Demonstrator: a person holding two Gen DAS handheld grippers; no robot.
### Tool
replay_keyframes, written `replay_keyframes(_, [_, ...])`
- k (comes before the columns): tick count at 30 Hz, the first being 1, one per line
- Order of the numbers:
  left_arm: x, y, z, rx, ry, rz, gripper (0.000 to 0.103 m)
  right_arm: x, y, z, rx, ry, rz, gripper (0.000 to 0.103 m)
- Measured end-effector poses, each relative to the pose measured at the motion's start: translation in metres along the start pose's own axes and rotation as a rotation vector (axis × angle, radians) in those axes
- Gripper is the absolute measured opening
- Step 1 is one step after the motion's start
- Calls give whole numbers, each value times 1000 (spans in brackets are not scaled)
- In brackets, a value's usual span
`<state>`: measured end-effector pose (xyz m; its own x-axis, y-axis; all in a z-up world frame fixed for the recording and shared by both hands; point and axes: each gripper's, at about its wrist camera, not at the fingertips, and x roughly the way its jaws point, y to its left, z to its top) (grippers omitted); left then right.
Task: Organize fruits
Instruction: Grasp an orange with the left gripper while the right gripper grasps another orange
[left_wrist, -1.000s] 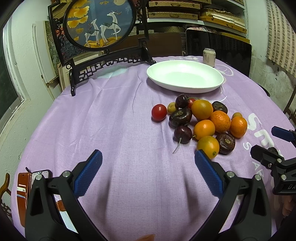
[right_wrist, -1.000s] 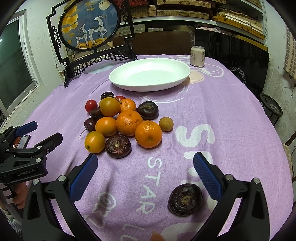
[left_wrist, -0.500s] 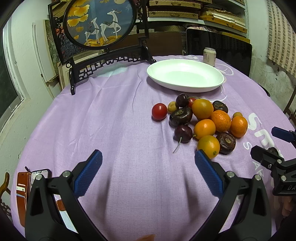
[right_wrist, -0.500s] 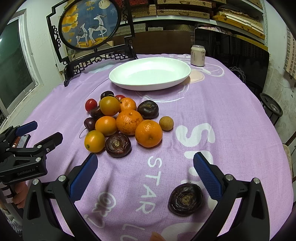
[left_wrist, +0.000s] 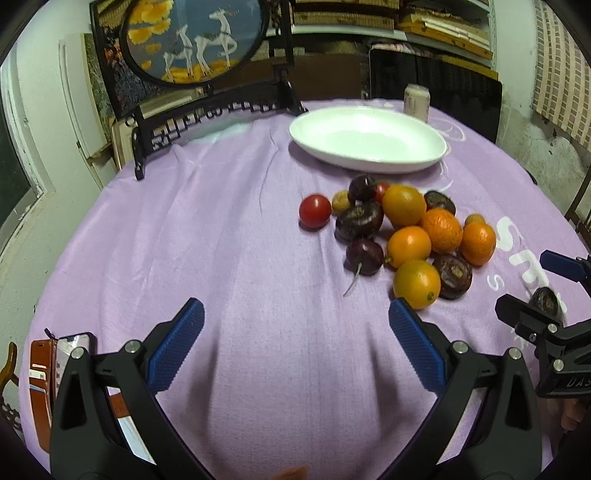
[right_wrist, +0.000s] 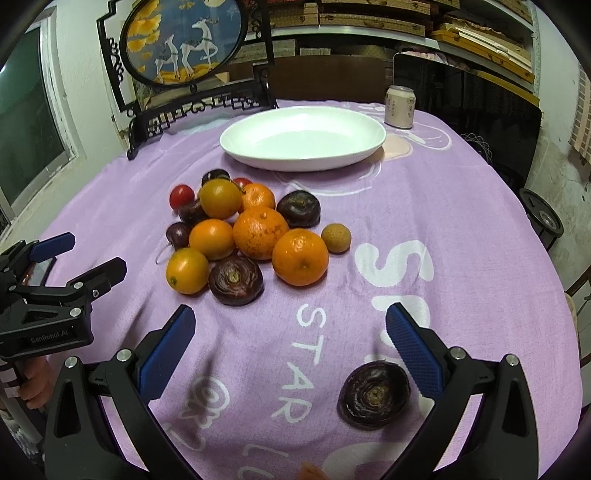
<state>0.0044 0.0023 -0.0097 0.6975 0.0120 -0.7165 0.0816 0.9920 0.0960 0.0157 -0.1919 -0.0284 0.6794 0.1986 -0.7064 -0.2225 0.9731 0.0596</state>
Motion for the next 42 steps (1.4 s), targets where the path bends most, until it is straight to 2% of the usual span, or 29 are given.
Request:
replay_keyframes(5, [20,-1,-6,24,94,-5,101,11,-3,-9,-43,91,1,102])
replay_keyframes(8, [27,-2,-8,32,126,-9,101,12,-9,-14,-75,112,-36,102])
replay_keyframes(11, [33,-5,-10,46,147,-6,101,17,-16,-18,-80,161,2,102])
replay_keyframes(15, [36,1,-11,18,140,-34,101,14,-18,-23,-137,168,37,102])
replay_keyframes(18, [39,11,-12,-31,143,-90,101,11,-21,-25,-169,159,72,102])
replay_keyframes(21, [38,3,-11,-3,144,-57,101,8,-23,-25,-177,155,89,102])
replay_keyframes(24, [35,-6,-6,16,146,-169,101,12,-22,-19,-155,137,108,102])
replay_keyframes(27, [25,-31,-1,132,73,-164,101,6,-38,-15,-64,94,168,102])
replay_keyframes(29, [23,-41,2,174,49,-173,95,1,-44,-12,-33,64,182,102])
replay_keyframes(32, [27,-53,7,212,54,-217,78,-8,-47,-11,-16,19,186,102])
replay_keyframes(35, [40,-59,10,219,88,-245,53,-16,-47,-9,-15,-26,187,102])
replay_keyframes(39, [55,-57,23,196,96,-292,38,-20,-49,-6,-11,-53,197,102])
replay_keyframes(42, [58,-58,25,203,83,-305,37,-18,-49,-8,-22,-52,199,102])
